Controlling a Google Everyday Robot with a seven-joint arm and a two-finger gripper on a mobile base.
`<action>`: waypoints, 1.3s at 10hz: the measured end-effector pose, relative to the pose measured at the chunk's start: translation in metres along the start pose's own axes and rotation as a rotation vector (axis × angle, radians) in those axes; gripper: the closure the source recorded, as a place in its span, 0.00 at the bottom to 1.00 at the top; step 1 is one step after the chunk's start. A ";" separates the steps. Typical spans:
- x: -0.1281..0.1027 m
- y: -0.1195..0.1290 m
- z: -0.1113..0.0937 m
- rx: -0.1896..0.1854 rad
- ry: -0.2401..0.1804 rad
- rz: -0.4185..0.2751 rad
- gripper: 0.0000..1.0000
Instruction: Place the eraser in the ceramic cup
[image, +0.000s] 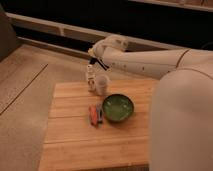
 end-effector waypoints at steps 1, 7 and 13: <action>-0.003 -0.018 -0.007 0.031 -0.011 0.005 1.00; -0.013 -0.032 -0.002 0.029 -0.143 0.124 1.00; 0.030 0.053 0.037 -0.212 -0.215 0.264 1.00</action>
